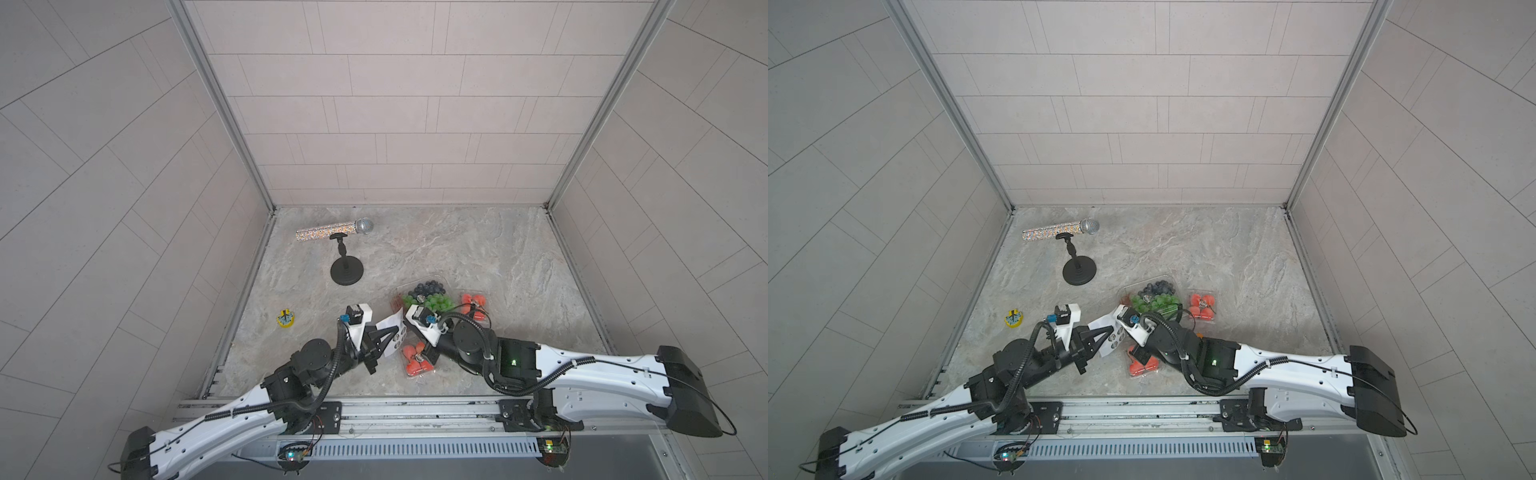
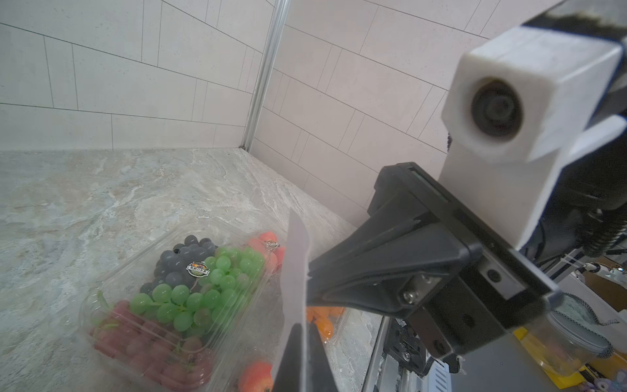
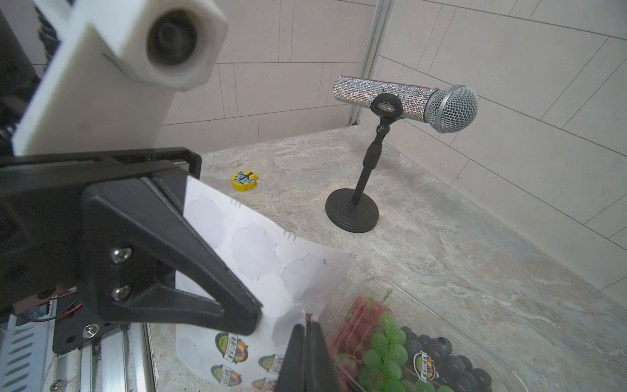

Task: Label fruit boxes
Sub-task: Tear off the label from the label sticker, then place the label sticker at the center of the board.

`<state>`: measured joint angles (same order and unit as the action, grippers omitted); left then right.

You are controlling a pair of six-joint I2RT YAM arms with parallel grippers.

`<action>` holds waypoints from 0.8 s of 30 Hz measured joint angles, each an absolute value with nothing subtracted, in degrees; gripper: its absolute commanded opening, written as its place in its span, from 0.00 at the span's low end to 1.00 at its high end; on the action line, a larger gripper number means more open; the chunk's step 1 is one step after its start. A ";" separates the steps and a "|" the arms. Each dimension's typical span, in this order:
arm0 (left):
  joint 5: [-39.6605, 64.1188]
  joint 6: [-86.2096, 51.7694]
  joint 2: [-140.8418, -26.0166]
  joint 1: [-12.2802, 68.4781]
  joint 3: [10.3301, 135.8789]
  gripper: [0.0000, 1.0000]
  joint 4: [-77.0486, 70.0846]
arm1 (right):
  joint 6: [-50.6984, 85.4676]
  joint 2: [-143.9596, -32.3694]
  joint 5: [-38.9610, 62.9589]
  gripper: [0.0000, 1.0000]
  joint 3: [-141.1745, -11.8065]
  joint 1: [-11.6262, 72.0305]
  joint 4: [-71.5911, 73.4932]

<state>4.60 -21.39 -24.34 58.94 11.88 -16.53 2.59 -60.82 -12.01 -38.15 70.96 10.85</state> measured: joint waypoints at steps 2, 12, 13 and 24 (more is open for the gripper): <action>3.88 -21.76 -23.94 58.94 11.88 0.00 -15.99 | 2.63 -59.37 -13.02 0.00 -37.98 70.96 9.61; 0.14 -25.43 -21.78 58.96 11.77 0.00 -12.64 | 6.24 -54.83 -19.75 0.00 -38.65 70.98 1.54; -0.91 -26.39 -22.28 58.96 11.57 0.00 -12.51 | 7.60 -55.09 -21.52 0.00 -39.31 70.96 -0.93; -13.41 -41.71 -24.10 58.94 1.54 0.00 -5.32 | 28.93 -56.03 -32.80 0.00 -43.75 69.95 -31.05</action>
